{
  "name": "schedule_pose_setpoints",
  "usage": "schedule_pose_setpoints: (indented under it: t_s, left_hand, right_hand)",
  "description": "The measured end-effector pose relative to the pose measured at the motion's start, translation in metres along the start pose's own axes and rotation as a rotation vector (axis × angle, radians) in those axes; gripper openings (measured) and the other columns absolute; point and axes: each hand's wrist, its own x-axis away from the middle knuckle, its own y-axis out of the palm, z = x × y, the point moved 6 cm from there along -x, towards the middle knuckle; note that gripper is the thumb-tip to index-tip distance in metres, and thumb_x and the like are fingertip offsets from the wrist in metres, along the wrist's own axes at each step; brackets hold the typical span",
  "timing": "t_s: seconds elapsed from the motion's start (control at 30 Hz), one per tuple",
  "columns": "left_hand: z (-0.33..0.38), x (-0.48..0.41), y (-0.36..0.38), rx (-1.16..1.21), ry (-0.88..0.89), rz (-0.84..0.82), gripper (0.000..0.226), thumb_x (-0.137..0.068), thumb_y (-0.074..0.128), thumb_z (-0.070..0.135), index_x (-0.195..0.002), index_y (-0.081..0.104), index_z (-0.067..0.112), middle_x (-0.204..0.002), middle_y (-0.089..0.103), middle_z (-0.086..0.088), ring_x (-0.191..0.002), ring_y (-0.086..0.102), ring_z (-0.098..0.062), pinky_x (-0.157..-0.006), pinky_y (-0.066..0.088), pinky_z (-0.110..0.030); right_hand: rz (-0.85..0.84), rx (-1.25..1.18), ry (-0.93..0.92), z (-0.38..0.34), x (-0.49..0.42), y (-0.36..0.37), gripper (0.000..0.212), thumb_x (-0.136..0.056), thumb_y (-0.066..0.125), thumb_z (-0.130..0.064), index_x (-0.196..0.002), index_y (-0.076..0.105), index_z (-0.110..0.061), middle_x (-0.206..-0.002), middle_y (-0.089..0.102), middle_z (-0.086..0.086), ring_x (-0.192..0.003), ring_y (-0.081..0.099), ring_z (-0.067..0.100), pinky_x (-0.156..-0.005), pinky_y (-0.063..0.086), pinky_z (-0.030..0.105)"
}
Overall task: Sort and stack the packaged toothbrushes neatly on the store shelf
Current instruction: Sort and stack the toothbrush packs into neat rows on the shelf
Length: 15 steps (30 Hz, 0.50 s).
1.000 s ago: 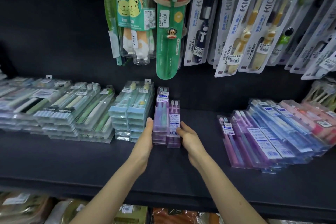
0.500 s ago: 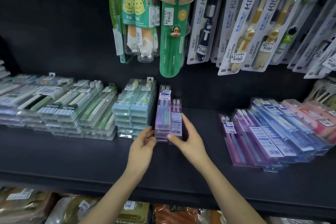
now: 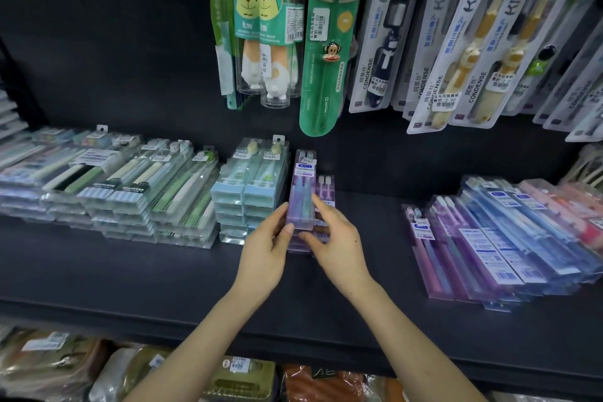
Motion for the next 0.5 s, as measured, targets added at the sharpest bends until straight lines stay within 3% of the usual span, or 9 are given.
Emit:
schedule_pose_setpoints:
  t_s: [0.17, 0.27, 0.37, 0.5]
  left_hand:
    - [0.002, -0.004, 0.002, 0.013, 0.0, -0.008, 0.041, -0.099, 0.047, 0.015, -0.14, 0.045, 0.017, -0.126, 0.06, 0.008, -0.113, 0.055, 0.0, -0.092, 0.04, -0.01]
    - [0.0, -0.004, 0.001, 0.028, -0.005, -0.016, 0.042, -0.099, 0.047, 0.014, -0.141, 0.044, 0.016, -0.13, 0.057, 0.008, -0.119, 0.052, -0.003, -0.094, 0.039, -0.011]
    - [-0.014, 0.003, 0.0, 0.047, -0.033, -0.028, 0.045, -0.098, 0.048, 0.007, -0.142, 0.042, 0.014, -0.133, 0.054, 0.008, -0.12, 0.05, -0.002, -0.091, 0.036, -0.001]
    - [-0.04, 0.018, 0.005, 0.052, -0.098, -0.054, 0.048, -0.095, 0.05, 0.0, -0.142, 0.041, 0.01, -0.135, 0.053, -0.001, -0.12, 0.051, -0.007, -0.089, 0.036, 0.001]
  right_hand:
    - [0.033, -0.01, 0.023, 0.001, -0.004, 0.002, 0.064, -0.086, 0.069, -0.01, -0.143, 0.042, -0.021, -0.122, 0.05, -0.011, -0.106, 0.055, 0.006, -0.08, 0.043, 0.003]
    - [0.016, 0.007, 0.005, 0.001, -0.002, 0.002, 0.068, -0.086, 0.07, -0.01, -0.145, 0.039, -0.024, -0.131, 0.05, -0.007, -0.113, 0.053, 0.006, -0.086, 0.046, 0.009]
    - [-0.006, 0.062, 0.004, 0.006, 0.005, 0.0, 0.074, -0.085, 0.071, -0.013, -0.147, 0.034, -0.028, -0.14, 0.046, -0.006, -0.125, 0.048, 0.01, -0.103, 0.045, 0.027]
    - [0.011, 0.394, -0.059, 0.015, 0.013, -0.002, 0.085, -0.078, 0.077, -0.033, -0.148, 0.032, -0.021, -0.14, 0.05, -0.001, -0.13, 0.042, 0.017, -0.105, 0.033, 0.027]
